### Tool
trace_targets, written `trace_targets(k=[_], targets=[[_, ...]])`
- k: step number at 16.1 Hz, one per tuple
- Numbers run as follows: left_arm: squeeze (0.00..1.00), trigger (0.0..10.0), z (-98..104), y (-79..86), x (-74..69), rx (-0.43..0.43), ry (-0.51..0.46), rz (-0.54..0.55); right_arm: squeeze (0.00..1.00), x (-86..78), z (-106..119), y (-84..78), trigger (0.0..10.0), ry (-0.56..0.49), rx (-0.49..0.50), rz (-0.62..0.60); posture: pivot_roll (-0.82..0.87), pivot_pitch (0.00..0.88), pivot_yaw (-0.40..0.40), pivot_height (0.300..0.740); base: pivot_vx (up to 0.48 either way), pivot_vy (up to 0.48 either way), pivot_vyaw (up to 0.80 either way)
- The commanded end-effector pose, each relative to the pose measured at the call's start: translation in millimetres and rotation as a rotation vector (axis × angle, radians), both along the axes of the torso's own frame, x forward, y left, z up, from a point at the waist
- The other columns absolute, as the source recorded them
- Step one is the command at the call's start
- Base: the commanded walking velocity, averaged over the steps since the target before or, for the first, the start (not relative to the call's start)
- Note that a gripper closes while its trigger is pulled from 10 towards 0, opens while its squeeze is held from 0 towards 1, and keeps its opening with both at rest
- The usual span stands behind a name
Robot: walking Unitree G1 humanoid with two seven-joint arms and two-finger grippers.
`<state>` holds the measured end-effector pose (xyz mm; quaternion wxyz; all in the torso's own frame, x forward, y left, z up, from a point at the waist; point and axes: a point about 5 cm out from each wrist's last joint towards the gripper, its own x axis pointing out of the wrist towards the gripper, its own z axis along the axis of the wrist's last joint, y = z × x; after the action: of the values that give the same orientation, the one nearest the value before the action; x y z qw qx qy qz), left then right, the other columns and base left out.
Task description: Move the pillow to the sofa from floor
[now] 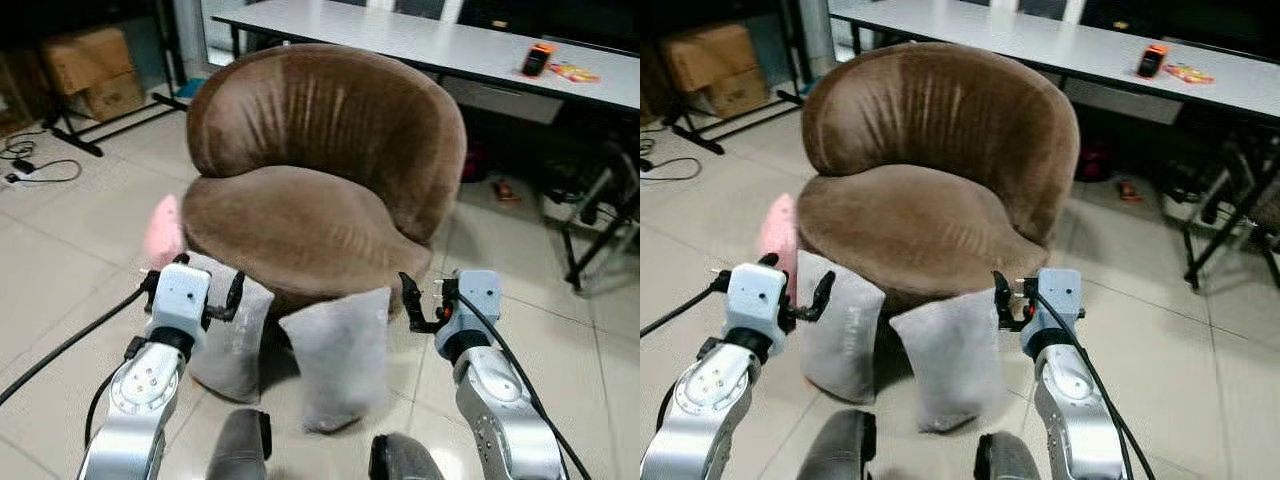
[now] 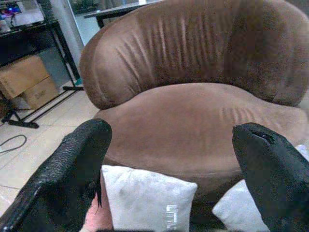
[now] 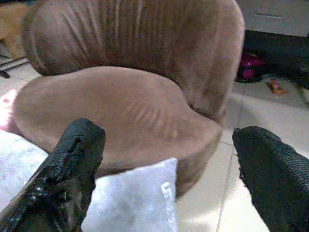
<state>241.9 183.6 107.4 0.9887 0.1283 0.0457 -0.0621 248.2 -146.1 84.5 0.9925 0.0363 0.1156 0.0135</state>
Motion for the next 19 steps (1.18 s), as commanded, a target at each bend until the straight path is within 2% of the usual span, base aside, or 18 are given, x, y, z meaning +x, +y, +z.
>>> trace_targets(k=[1, 7, 11, 15, 16, 17, 19], targets=[[0.0, 10.0, 2.1, -0.2, 0.0, -0.013, -0.007, -0.001, 0.0, 2.6, 2.7, -3.7, 10.0, -0.008, -0.011, -0.014, 0.02, 0.0, -0.038, 0.656, 0.0, 0.0, 0.0], [0.0, 10.0, 2.2, -1.1, 0.9, -0.023, -0.01, -0.007, 0.0, 3.2, 1.9, -4.8, 10.0, -0.005, -0.032, -0.01, 0.02, 0.0, -0.04, 0.656, 0.215, 0.0, 0.0], [0.0, 10.0, 2.0, -1.6, 0.9, -0.024, -0.01, -0.009, 0.0, 3.5, 1.3, -3.1, 10.0, -0.001, -0.051, 0.018, 0.02, 0.0, -0.043, 0.656, 0.261, 0.0, 0.8], [0.0, 10.0, 1.4, -0.9, 1.5, -0.021, -0.01, -0.003, 0.0, 4.7, 0.6, -0.8, 10.0, -0.001, -0.028, 0.029, 0.02, 0.0, -0.043, 0.656, 0.127, 0.0, 0.0], [0.08, 10.0, 0.1, -1.0, 1.7, -0.045, 0.006, -0.004, 0.03, 4.4, 1.9, 0.3, 10.0, -0.014, 0.003, 0.034, 0.02, 0.0, -0.04, 0.656, 0.0, 0.0, 0.0], [1.0, 10.0, 0.0, -0.9, 1.8, -0.06, 0.01, -0.005, 1.0, 4.2, 2.2, 0.4, 10.0, -0.017, 0.015, 0.032, 0.02, 0.0, -0.037, 0.656, 0.0, 0.0, 0.0], [1.0, 10.0, 0.7, -0.5, 3.3, -0.075, 0.01, -0.011, 1.0, 3.7, 3.4, -0.8, 10.0, -0.031, 0.02, 0.019, 0.02, 0.0, -0.029, 0.656, 0.0, 0.0, 0.0]])
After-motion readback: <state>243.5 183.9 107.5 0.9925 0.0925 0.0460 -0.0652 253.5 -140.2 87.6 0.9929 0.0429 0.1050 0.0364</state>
